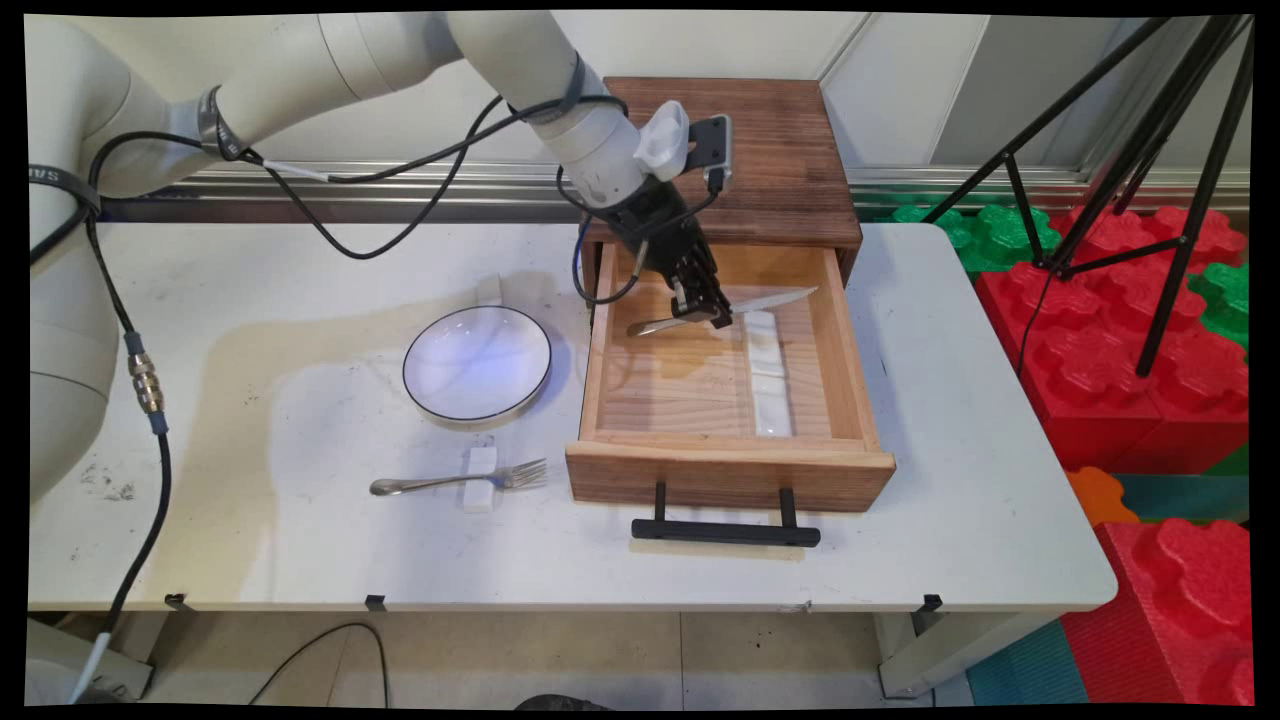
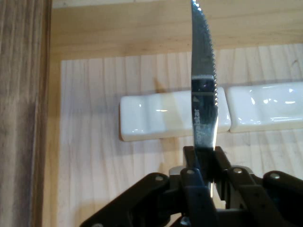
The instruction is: Place the picked object into the drawer
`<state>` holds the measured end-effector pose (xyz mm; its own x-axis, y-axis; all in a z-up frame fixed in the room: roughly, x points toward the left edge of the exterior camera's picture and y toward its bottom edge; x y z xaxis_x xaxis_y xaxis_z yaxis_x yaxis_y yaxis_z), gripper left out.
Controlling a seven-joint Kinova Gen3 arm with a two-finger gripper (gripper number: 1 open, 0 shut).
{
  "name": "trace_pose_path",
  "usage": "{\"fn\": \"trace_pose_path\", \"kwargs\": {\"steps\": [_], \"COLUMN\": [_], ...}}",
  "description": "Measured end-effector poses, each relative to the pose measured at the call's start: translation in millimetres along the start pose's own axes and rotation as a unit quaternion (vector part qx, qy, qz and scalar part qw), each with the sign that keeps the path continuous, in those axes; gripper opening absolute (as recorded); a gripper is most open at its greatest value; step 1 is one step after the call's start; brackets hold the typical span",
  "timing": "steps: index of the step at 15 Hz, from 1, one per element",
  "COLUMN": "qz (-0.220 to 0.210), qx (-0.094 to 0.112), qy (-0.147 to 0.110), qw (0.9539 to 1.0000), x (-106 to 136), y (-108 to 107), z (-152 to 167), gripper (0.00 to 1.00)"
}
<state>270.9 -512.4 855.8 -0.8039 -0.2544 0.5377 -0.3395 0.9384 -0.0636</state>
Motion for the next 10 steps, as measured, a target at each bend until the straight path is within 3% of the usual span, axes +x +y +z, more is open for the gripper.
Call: {"fn": "trace_pose_path", "kwargs": {"steps": [10], "qz": [-0.005], "qx": [-0.001], "qy": [-0.006], "qw": [1.0], "x": [-10.2], "y": [-2.3], "z": [25.8], "gripper": [0.0]}}
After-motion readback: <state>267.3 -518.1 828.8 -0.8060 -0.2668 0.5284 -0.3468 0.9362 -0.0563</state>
